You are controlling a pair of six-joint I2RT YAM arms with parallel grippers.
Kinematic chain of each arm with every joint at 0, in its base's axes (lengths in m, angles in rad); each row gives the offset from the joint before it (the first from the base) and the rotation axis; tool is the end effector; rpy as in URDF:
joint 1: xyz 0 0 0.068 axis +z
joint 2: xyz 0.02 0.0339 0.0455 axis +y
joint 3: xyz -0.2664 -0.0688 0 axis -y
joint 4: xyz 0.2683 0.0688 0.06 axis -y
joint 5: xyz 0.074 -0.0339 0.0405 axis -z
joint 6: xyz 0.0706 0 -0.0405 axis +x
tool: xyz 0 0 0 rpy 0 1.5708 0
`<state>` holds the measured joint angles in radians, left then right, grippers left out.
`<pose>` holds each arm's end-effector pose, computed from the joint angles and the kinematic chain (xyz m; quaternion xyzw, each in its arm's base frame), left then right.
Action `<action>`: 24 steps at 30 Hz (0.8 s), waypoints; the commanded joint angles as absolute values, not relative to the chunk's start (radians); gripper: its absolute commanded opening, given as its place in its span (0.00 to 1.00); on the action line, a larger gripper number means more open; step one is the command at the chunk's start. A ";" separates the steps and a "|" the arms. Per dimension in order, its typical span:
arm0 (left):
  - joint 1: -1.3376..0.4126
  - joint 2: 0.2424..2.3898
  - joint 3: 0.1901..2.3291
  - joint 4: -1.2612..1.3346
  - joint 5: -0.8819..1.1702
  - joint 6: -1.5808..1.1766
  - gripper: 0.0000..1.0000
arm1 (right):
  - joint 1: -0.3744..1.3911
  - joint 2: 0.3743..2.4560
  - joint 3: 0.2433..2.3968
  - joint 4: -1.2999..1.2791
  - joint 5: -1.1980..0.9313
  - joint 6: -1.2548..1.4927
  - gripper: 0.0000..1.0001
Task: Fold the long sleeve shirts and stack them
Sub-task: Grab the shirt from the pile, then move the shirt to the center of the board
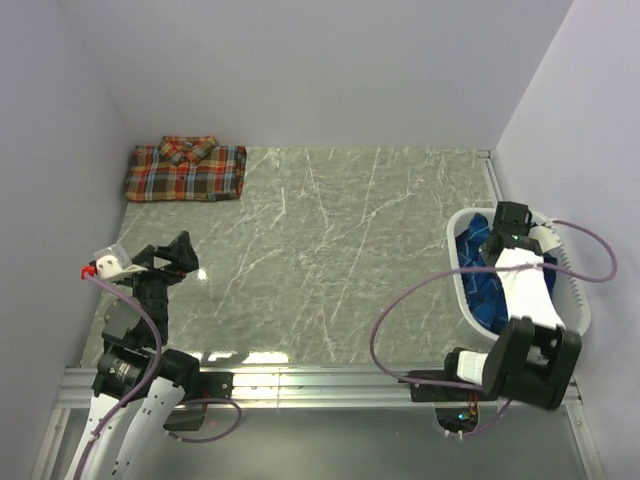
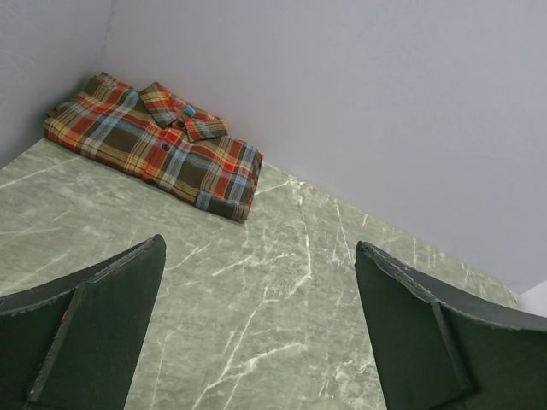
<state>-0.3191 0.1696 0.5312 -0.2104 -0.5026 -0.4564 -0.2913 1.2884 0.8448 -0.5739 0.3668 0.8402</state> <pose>0.1260 -0.0058 0.3300 -0.2315 0.6168 -0.1278 0.7414 0.2680 -0.1068 0.1894 0.5491 0.7718 -0.0961 0.3060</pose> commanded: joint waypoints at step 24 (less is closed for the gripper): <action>-0.327 0.281 0.572 -0.236 -0.529 -0.439 0.99 | 0.484 1.405 2.306 -0.666 0.128 0.037 0.00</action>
